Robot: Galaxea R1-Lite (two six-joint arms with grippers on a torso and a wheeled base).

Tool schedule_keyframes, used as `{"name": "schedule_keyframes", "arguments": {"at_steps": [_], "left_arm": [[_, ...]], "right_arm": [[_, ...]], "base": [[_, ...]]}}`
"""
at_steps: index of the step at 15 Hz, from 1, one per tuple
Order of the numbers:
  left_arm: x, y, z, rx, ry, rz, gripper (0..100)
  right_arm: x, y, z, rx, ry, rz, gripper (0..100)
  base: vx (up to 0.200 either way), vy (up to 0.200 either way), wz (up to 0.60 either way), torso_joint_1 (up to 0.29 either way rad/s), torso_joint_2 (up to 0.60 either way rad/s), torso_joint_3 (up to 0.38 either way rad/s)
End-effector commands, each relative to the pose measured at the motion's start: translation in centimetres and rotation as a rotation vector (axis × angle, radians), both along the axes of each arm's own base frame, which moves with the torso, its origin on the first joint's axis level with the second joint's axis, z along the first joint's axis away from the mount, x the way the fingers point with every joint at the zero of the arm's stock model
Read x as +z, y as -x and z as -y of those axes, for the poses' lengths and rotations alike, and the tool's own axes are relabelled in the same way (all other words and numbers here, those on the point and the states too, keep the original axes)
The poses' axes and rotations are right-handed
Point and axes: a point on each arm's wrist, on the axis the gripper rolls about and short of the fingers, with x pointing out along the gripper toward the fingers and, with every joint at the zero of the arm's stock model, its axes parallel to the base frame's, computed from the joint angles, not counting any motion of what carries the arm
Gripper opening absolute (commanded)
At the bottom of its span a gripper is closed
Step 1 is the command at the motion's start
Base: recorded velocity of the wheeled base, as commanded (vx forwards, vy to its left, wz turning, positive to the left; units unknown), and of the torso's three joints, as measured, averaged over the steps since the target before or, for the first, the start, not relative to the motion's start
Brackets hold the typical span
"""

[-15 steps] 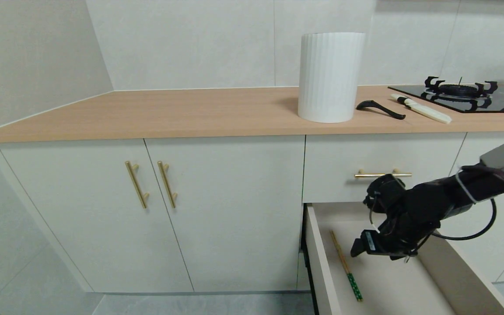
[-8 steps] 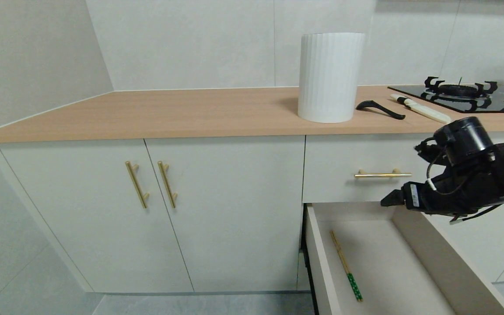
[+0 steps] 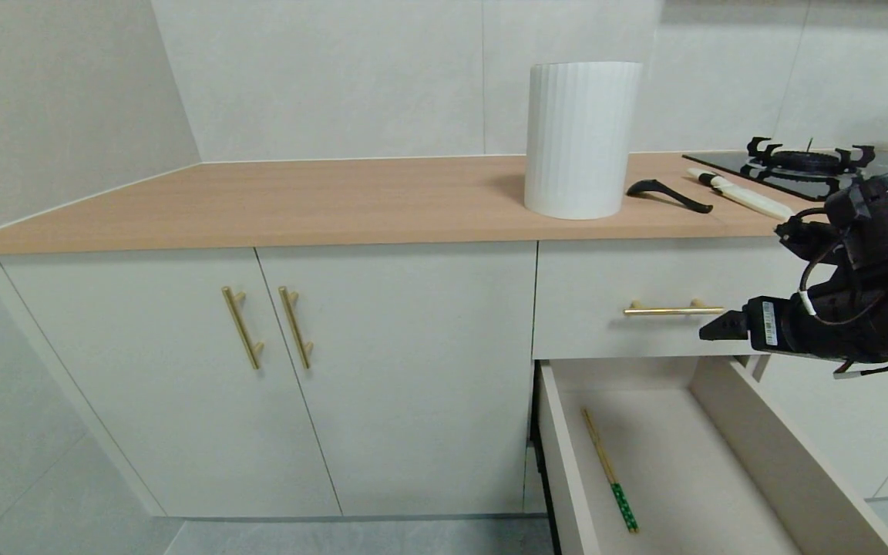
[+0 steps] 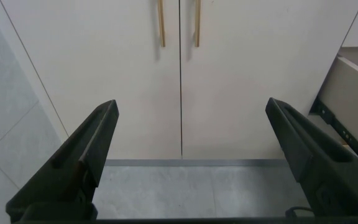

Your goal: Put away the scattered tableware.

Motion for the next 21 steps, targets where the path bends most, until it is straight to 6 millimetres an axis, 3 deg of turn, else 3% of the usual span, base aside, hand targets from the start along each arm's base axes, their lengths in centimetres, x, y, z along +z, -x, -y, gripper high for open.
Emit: {"name": "schedule_keyframes", "arguments": {"at_steps": [1,21], "left_arm": [[-0.01,0.00,0.00,0.000,0.000,-0.001,100],[-0.01,0.00,0.00,0.000,0.000,-0.001,100]], "right_arm": [[-0.19,-0.03,-0.03,-0.004,0.013,-0.004,100],[-0.76,0.02,-0.16,0.008,0.042,-0.018,100]], "base": [[0.000,0.000,0.00,0.066,-0.27,-0.217],[0.000,0.000,0.00,0.153,-0.43,-0.275]]}}
